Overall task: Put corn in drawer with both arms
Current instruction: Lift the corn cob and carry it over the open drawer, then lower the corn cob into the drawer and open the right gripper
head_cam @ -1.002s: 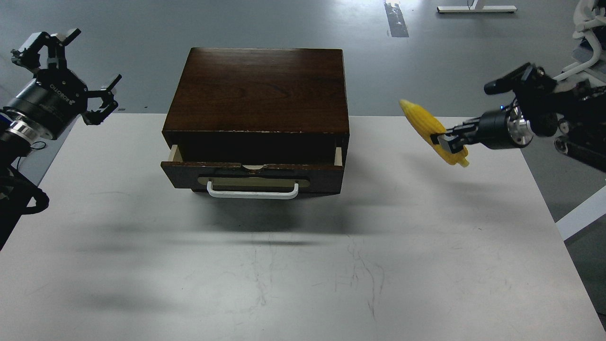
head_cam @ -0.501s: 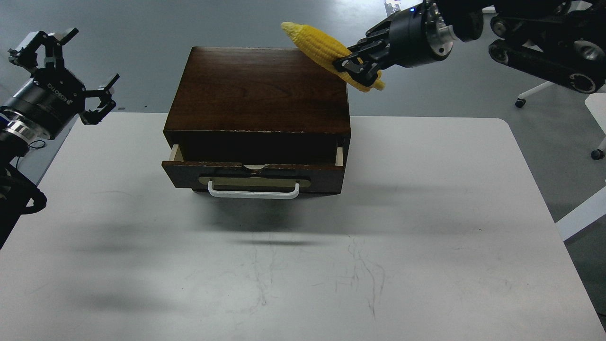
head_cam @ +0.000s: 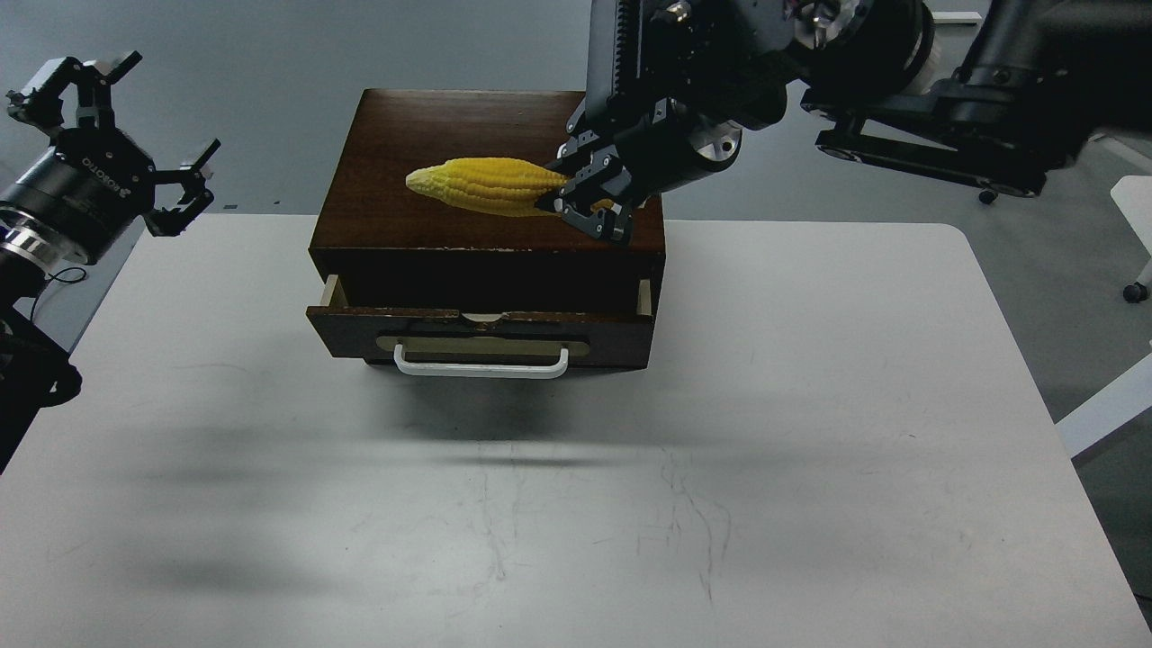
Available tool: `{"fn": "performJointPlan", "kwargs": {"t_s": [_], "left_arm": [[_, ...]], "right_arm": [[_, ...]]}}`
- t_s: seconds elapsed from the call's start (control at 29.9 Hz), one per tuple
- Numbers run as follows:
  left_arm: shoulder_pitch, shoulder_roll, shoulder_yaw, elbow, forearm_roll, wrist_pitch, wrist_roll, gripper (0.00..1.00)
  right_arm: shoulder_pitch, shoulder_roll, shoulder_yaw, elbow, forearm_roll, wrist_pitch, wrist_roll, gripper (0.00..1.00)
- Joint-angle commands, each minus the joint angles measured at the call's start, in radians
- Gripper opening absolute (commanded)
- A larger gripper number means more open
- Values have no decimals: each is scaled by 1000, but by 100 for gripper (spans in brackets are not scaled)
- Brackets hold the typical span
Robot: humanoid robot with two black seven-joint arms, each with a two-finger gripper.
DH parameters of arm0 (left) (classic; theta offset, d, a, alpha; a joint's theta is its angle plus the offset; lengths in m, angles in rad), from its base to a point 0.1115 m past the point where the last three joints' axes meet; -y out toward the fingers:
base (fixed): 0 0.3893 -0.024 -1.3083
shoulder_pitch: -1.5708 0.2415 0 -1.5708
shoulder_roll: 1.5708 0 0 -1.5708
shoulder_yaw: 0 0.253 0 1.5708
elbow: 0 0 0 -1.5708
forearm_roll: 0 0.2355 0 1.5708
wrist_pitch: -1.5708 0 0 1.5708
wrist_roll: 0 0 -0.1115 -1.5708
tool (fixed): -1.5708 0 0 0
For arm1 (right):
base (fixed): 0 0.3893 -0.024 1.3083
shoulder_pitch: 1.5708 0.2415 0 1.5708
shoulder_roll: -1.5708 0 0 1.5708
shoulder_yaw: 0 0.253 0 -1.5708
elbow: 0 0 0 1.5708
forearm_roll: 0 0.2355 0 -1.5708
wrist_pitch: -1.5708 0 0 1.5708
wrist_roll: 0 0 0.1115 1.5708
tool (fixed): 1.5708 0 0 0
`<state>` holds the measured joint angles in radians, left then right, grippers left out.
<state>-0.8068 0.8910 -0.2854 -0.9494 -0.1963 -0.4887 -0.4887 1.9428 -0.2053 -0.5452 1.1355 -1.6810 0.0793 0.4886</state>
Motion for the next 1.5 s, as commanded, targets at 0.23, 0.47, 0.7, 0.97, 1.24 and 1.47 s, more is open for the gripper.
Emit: {"fn": "performJointPlan", "kwargs": {"t_s": [0.23,0.47,0.7,0.97,1.24,1.47], "left_arm": [[1,19,0,0,0,0,0,99],[3,20,0,0,0,0,0,99],[3,20,0,0,0,0,0,99],[3,20,0,0,0,0,0,99],[3,20,0,0,-2,0,0,99],[3,20,-6,0,0,0,0,99]], "right_arm": [[-39,50,-32,-9,-3,-18,0,2],[-59,67,-50,-13,-3,-18,0,3],[-82,78,-61,-31,-3,-18,0,4],[-99,90,-71,-49,-3,-18,0,6],[-113,93,-73,-49,-3,-18,0,8],[-122,93,-76,-56,-3,-18,0,9]]}}
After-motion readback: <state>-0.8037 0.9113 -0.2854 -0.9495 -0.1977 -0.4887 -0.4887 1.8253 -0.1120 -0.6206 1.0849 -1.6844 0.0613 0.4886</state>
